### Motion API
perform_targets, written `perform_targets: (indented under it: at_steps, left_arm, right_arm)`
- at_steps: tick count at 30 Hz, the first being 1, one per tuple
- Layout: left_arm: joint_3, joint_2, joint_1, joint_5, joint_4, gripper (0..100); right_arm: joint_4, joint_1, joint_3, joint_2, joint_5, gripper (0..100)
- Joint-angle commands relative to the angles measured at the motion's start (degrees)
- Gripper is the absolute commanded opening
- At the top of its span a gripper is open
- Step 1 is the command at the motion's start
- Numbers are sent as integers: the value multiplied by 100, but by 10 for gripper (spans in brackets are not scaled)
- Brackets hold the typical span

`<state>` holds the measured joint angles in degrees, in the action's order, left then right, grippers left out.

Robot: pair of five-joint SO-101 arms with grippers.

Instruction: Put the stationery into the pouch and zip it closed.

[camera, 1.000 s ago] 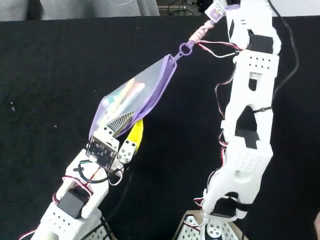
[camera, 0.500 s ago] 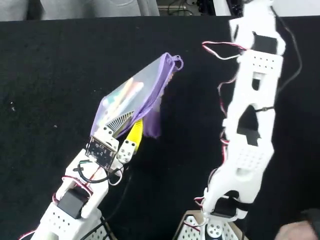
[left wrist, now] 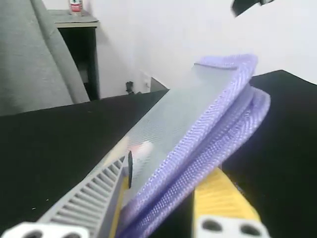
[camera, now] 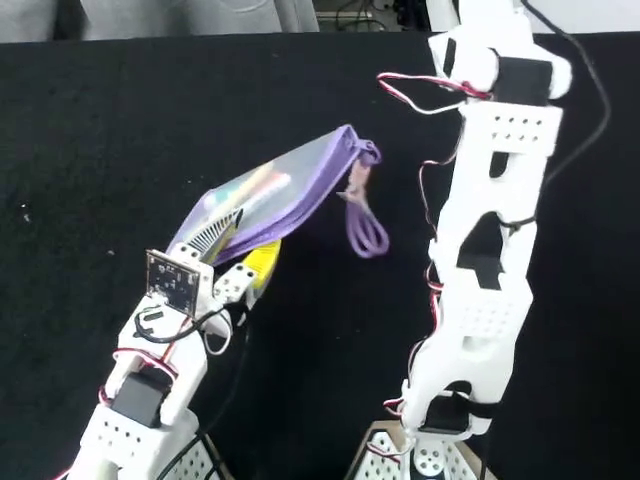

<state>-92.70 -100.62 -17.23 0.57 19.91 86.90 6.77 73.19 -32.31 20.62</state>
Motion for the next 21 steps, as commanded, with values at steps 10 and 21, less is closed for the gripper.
perform_targets:
  at_steps: [10, 21]
  left_arm:
    - [356, 536, 963, -167, -1029, 198]
    - [2730, 4914, 549, -176, -325, 202]
  right_arm:
    - [1424, 668, 1130, 136, 18, 248]
    - [1433, 932, 1121, 136, 18, 248]
